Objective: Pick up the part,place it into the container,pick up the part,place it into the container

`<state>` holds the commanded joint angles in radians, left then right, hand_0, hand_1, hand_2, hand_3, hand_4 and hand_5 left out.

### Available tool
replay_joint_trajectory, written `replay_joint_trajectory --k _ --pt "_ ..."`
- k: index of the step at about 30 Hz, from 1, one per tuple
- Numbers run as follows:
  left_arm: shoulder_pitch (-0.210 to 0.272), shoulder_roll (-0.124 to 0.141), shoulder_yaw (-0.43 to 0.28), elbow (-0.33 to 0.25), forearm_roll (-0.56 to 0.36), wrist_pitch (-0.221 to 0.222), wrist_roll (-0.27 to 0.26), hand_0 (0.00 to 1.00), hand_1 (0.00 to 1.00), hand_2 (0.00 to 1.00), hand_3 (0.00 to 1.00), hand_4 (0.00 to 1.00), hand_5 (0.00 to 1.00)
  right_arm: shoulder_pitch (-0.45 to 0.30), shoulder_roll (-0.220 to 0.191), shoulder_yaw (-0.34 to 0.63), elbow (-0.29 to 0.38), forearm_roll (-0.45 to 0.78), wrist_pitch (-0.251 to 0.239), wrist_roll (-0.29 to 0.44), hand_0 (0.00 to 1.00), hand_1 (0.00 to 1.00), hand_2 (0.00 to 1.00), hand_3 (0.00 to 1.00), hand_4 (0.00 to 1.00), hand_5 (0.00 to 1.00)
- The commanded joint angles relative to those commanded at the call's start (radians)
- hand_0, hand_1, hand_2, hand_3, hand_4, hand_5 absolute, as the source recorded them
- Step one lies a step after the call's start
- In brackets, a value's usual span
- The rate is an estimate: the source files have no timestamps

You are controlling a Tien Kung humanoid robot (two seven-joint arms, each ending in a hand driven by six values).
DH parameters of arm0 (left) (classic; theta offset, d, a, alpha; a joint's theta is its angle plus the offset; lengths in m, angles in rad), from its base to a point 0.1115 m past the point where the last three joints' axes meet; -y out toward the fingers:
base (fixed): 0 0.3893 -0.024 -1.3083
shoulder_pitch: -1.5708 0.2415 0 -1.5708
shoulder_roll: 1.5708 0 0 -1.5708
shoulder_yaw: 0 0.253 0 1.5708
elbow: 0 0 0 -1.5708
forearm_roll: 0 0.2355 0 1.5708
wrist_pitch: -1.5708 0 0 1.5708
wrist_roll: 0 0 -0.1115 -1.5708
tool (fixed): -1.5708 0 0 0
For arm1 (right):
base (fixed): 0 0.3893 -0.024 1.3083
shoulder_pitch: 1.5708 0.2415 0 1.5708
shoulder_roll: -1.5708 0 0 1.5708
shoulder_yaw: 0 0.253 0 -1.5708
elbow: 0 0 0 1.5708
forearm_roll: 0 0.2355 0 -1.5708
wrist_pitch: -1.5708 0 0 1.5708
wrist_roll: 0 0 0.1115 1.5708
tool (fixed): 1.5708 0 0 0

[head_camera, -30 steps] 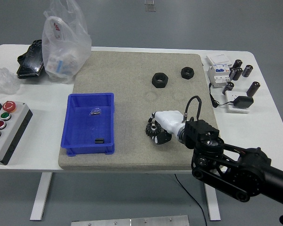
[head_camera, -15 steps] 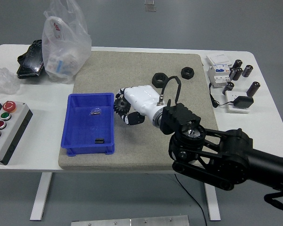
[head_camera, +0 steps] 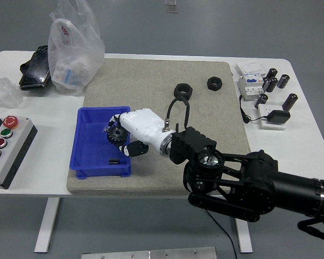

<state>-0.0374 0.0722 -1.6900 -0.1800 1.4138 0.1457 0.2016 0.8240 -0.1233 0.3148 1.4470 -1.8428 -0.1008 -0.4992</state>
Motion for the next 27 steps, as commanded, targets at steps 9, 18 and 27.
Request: replay_joint_trajectory --k 9,18,27 --pt "-0.002 -0.001 -0.006 0.000 0.007 0.000 0.003 0.725 0.683 0.674 0.623 0.618 0.576 0.005 0.008 -0.007 -0.003 -0.002 -0.009 0.018 0.763 0.869 0.894 0.923 0.623 0.127" --pt "-0.004 -0.001 -0.008 0.000 0.009 0.000 0.003 0.725 0.683 0.674 0.624 0.619 0.575 0.006 0.010 -0.007 -0.004 0.000 -0.002 0.016 0.813 0.900 0.914 0.934 0.647 0.124" --pt "-0.003 -0.001 -0.013 0.000 0.016 0.000 0.004 0.725 0.682 0.674 0.623 0.617 0.569 -0.011 -0.009 0.100 -0.049 -0.043 -0.034 -0.011 0.801 0.895 0.908 0.920 0.663 0.137"
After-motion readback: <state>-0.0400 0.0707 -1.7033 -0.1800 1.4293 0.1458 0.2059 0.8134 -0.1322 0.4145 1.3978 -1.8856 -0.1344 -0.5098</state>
